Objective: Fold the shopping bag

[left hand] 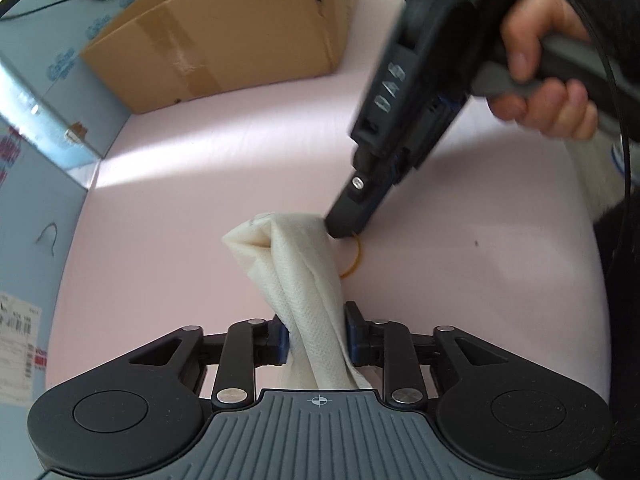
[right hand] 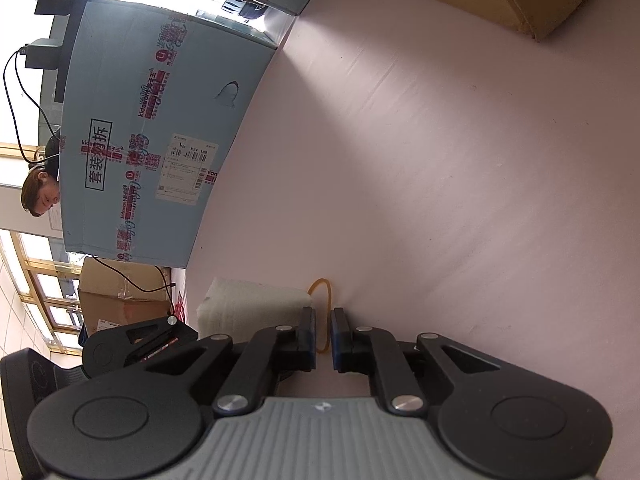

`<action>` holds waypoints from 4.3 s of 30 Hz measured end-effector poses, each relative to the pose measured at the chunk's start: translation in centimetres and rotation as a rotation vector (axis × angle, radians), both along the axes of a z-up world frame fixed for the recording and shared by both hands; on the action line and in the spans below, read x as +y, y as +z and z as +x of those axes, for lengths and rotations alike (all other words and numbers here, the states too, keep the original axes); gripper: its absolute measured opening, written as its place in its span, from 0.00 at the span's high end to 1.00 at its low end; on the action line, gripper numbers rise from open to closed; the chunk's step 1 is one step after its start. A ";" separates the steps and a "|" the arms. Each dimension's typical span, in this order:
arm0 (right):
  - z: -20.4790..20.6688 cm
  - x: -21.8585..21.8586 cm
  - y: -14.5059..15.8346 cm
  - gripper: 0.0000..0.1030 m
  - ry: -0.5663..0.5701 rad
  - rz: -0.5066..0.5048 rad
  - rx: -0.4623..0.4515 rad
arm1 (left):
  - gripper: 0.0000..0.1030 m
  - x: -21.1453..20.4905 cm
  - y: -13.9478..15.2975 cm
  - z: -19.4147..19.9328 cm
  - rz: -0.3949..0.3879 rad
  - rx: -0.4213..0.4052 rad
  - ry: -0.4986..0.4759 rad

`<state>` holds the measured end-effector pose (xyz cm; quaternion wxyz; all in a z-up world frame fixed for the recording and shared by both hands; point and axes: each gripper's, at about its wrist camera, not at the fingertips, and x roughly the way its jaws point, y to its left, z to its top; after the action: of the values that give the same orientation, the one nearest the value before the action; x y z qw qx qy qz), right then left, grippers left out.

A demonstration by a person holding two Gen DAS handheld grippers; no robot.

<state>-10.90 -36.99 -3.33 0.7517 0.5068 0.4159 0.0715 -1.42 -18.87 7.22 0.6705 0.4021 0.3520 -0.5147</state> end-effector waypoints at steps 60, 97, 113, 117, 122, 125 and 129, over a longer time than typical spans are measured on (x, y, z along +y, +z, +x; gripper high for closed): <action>0.4 -0.7 0.1 0.78 -0.043 0.073 0.036 | 0.91 -0.6 -5.2 -6.2 0.349 -0.618 -0.631; 2.4 1.1 5.6 0.78 0.068 -0.114 -0.102 | 0.92 2.7 -1.2 -1.1 -0.035 -0.259 -0.246; 2.4 10.2 4.9 0.87 0.240 -0.873 0.112 | 0.92 -2.0 -3.4 -5.3 0.186 -0.430 -0.369; 1.1 7.1 4.5 1.00 0.129 -0.583 0.015 | 0.92 -1.6 -3.1 -5.8 0.183 -0.418 -0.364; -0.1 1.9 1.1 1.00 -0.093 -0.050 -0.042 | 0.92 -1.2 -2.9 -5.4 0.161 -0.396 -0.357; -0.1 0.2 -2.0 1.00 -0.148 0.261 -0.086 | 0.92 -1.1 -2.8 -5.1 0.152 -0.380 -0.352; 0.2 0.0 -3.9 1.00 -0.166 0.421 -0.086 | 0.92 -1.1 -2.7 -5.0 0.154 -0.378 -0.356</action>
<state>-10.73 -37.03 -7.23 0.6499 0.6814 0.3160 0.1161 -6.41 -19.99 4.48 0.5907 0.5965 0.1826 -0.5118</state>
